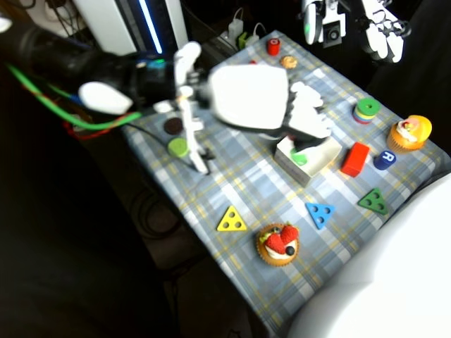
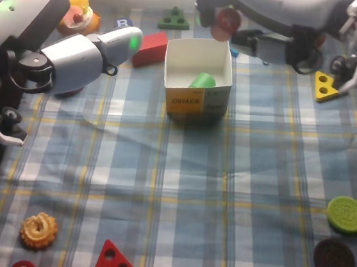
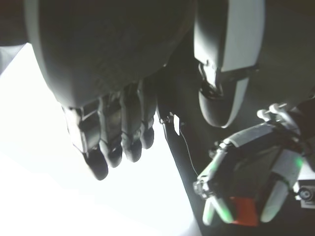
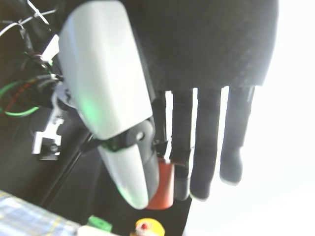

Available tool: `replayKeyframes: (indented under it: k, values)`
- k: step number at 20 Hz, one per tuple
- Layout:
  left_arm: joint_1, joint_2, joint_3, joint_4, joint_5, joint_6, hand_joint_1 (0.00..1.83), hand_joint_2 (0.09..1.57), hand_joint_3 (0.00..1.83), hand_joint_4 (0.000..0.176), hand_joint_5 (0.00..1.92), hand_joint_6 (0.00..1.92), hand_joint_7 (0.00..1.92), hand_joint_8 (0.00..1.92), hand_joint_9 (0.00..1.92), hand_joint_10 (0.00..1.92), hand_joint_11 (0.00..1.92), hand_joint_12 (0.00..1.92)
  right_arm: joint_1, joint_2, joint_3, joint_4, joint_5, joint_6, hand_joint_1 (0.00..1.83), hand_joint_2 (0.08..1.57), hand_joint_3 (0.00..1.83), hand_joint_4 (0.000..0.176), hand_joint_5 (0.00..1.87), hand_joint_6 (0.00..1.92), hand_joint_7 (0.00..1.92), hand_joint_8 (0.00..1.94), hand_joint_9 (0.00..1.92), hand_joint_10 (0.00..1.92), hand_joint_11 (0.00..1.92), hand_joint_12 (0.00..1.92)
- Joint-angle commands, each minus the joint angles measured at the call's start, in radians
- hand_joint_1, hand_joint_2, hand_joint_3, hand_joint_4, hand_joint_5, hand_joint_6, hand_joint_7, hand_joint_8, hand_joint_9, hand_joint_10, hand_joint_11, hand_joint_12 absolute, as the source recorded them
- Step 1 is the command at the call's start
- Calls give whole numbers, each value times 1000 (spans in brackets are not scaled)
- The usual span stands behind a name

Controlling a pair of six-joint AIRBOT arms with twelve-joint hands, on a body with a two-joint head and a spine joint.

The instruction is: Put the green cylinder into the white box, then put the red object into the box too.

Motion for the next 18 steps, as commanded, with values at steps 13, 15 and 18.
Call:
replayKeyframes:
  k: [13, 15, 18]
  values:
    - [7, 8, -7, 14, -144, -6, 672, 1314, 0, 17, 355, 0, 319, 0, 131, 9, 0, 415, 30, 41, -39, 48, 116, -3, 633, 1192, 3, 56, 0, 0, 15, 2, 90, 83, 0, 1495]
    - [15, 16, -15, 12, -155, -6, 641, 1332, 2, 5, 314, 3, 283, 2, 128, 6, 0, 284, 25, 121, -110, 51, 174, -3, 490, 1218, 2, 42, 0, 0, 0, 0, 19, 71, 0, 1438]
    - [24, 24, -24, 10, -167, -6, 660, 1327, 0, 0, 295, 1, 290, 2, 166, 20, 0, 600, -1, 202, -182, 50, 246, -3, 440, 1218, 0, 48, 0, 0, 0, 0, 60, 84, 0, 1091]
